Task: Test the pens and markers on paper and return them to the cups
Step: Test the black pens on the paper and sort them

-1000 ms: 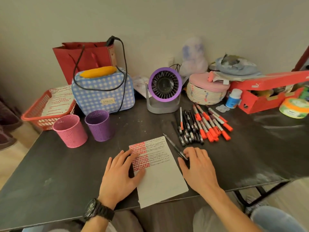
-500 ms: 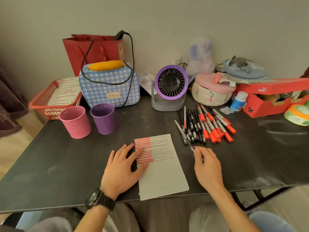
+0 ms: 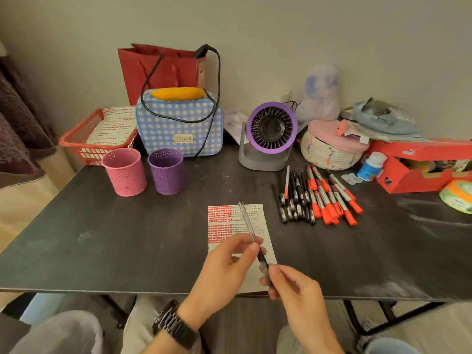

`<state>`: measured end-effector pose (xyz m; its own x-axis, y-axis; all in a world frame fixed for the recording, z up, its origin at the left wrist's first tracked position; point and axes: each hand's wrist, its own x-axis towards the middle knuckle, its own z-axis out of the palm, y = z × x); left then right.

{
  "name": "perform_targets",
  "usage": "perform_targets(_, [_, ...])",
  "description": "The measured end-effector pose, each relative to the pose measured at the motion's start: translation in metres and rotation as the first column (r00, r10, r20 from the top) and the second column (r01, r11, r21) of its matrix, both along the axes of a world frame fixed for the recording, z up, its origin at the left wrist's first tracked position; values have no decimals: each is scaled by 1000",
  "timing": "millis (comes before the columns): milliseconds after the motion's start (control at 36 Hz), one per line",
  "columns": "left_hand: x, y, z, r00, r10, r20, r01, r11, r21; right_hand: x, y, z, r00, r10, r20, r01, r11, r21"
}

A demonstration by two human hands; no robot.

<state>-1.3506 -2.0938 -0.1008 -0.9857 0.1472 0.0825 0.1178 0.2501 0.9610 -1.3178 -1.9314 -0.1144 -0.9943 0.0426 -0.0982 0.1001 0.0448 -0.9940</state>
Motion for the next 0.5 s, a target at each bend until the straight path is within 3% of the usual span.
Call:
perform_targets(111, [1, 1, 4, 997, 25, 80, -37, 988, 152, -1, 3, 6, 997, 67, 33, -72, 984, 161])
perform_targets(167, [0, -2, 4, 994, 13, 107, -31, 985, 171, -3, 5, 8, 1000, 25, 15, -27, 989, 146])
perform_targets(361, [13, -15, 8, 968, -243, 61, 250, 949, -193, -5, 4, 25, 994, 58, -91, -63, 997, -46])
perform_targets(500, [22, -29, 15, 980, -181, 85, 199, 920, -337, -4, 5, 29, 987, -43, -156, 20, 989, -147])
